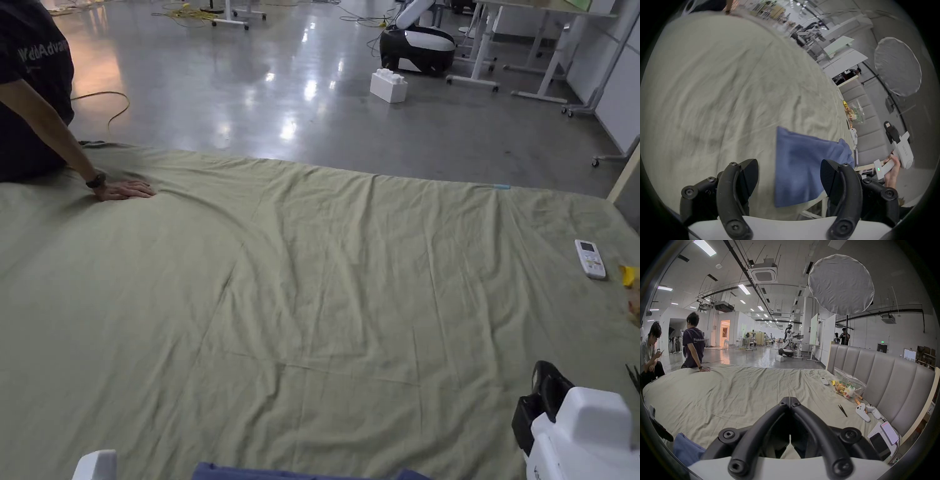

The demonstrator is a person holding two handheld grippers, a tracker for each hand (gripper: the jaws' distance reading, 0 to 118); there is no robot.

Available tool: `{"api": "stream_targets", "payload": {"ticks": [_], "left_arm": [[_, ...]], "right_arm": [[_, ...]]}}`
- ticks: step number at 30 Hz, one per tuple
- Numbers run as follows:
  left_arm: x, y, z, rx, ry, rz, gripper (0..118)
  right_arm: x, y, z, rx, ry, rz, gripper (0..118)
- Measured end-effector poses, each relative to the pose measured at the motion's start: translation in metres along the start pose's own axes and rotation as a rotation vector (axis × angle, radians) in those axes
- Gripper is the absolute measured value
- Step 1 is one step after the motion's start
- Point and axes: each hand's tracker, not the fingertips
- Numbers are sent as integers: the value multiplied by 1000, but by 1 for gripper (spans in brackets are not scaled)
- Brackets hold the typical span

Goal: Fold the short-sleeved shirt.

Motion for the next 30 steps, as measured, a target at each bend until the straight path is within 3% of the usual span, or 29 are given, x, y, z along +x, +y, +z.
{"api": "stream_targets", "payload": {"ticks": [5, 10, 14, 15, 19, 25, 30], "left_arm": [[-26, -10, -9, 30, -208, 88, 81], [-32, -11, -31, 22, -272, 161, 74], [-17, -9, -54, -21, -222, 122, 26], [-17, -3, -62, -24, -182, 95, 22], [-9, -2, -56, -15, -183, 110, 15], [15, 13, -18, 34, -178, -62, 10], [42, 47, 44, 64, -14, -116, 10]], "right_arm": [[-6, -4, 2, -32, 8, -17, 0], [-11, -5, 3, -38, 14, -13, 0], [-14, -5, 6, -58, 26, -28, 0], [-15, -5, 8, -58, 29, -28, 0], [-18, -3, 11, -49, 30, -8, 0], [-18, -2, 10, -44, 32, 0, 0], [-18, -2, 9, -39, 37, 7, 0]]}}
